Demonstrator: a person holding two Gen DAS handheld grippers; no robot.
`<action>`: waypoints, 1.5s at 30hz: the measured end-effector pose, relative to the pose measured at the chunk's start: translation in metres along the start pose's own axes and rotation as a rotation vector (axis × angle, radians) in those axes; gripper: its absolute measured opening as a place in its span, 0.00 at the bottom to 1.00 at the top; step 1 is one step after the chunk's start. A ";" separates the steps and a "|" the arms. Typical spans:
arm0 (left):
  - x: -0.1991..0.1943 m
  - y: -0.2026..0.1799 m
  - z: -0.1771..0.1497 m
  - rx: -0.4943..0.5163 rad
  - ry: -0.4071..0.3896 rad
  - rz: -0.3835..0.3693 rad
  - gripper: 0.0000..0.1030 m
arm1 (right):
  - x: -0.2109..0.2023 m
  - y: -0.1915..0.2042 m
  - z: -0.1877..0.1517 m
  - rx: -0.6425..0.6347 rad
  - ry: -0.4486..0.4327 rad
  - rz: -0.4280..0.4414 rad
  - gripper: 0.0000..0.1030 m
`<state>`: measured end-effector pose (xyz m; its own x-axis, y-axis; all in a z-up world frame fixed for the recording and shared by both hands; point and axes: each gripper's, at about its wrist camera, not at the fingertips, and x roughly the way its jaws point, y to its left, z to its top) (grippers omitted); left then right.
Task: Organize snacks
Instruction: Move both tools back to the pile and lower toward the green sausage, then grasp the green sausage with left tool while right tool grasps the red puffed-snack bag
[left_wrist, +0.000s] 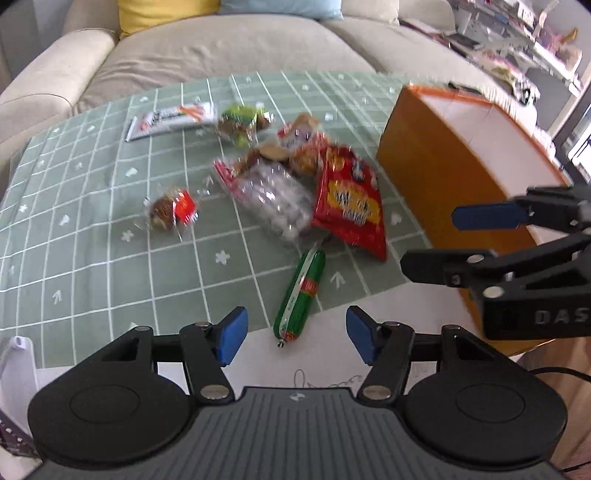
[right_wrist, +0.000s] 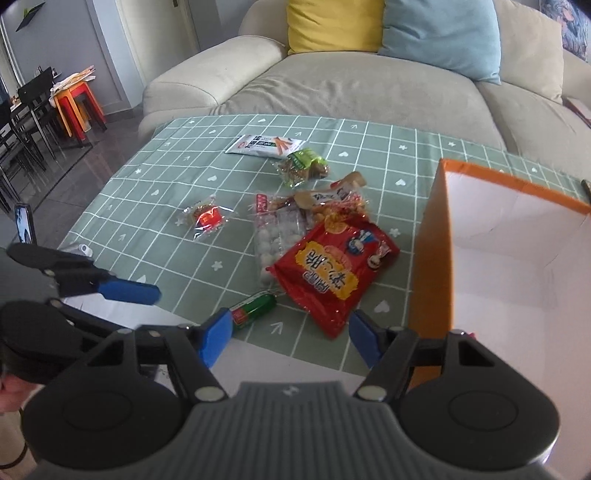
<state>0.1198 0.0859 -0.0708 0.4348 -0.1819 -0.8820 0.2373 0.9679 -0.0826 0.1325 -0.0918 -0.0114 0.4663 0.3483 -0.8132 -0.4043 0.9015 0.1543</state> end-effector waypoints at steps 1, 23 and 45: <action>0.006 -0.002 0.000 0.011 0.007 0.014 0.70 | 0.003 0.001 -0.001 -0.005 0.004 0.001 0.66; 0.064 -0.009 0.017 0.047 0.100 0.052 0.29 | 0.072 -0.014 0.016 0.053 0.094 -0.054 0.69; 0.045 0.051 0.011 -0.284 0.040 0.123 0.25 | 0.108 -0.011 0.029 0.146 -0.001 -0.130 0.88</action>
<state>0.1607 0.1251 -0.1096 0.4089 -0.0592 -0.9107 -0.0699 0.9929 -0.0959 0.2100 -0.0570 -0.0849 0.5080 0.2270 -0.8309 -0.2226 0.9665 0.1280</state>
